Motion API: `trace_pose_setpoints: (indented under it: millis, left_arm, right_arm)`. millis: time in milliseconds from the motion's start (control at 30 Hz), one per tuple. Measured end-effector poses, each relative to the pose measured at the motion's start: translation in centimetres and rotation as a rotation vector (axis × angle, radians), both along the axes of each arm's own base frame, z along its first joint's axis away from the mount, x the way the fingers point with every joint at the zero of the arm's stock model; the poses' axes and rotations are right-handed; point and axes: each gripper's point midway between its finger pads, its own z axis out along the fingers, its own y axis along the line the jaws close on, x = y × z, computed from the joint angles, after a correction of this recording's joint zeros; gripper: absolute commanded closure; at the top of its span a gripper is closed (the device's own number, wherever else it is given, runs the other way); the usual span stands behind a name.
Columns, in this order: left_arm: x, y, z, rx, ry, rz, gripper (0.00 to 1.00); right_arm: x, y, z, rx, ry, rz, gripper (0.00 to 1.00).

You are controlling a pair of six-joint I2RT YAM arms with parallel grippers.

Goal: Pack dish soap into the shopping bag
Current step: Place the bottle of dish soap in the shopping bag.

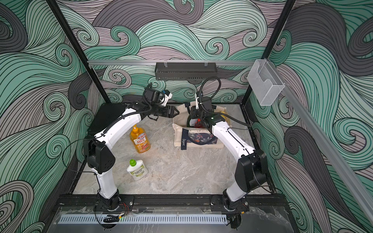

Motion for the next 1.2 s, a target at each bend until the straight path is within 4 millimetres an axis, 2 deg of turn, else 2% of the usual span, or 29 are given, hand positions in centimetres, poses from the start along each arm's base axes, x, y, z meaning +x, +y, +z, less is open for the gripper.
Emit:
trace_pose_setpoints:
  millis: [133,400,533,900,1200]
  left_arm:
    - [-0.1,0.1,-1.1,0.023,0.023,-0.005,0.32]
    - [0.2,0.1,-1.1,0.032,0.015,-0.004,0.60]
    - [0.2,0.1,-1.1,0.033,0.016,-0.004,0.68]
    - [0.2,0.2,-1.2,0.036,0.012,-0.001,0.68]
    - [0.0,0.3,-0.4,0.029,-0.004,-0.001,0.67]
  right_arm:
    - [-0.3,1.0,-0.3,-0.002,0.006,0.021,1.00]
    - [-0.6,3.0,-2.1,-0.010,0.042,0.057,1.00]
    - [-0.5,2.8,-2.3,-0.035,0.036,0.055,1.00]
    - [0.9,1.3,-3.3,-0.082,0.030,0.015,1.00]
    - [1.6,-0.2,-3.3,-0.081,0.028,-0.018,1.00]
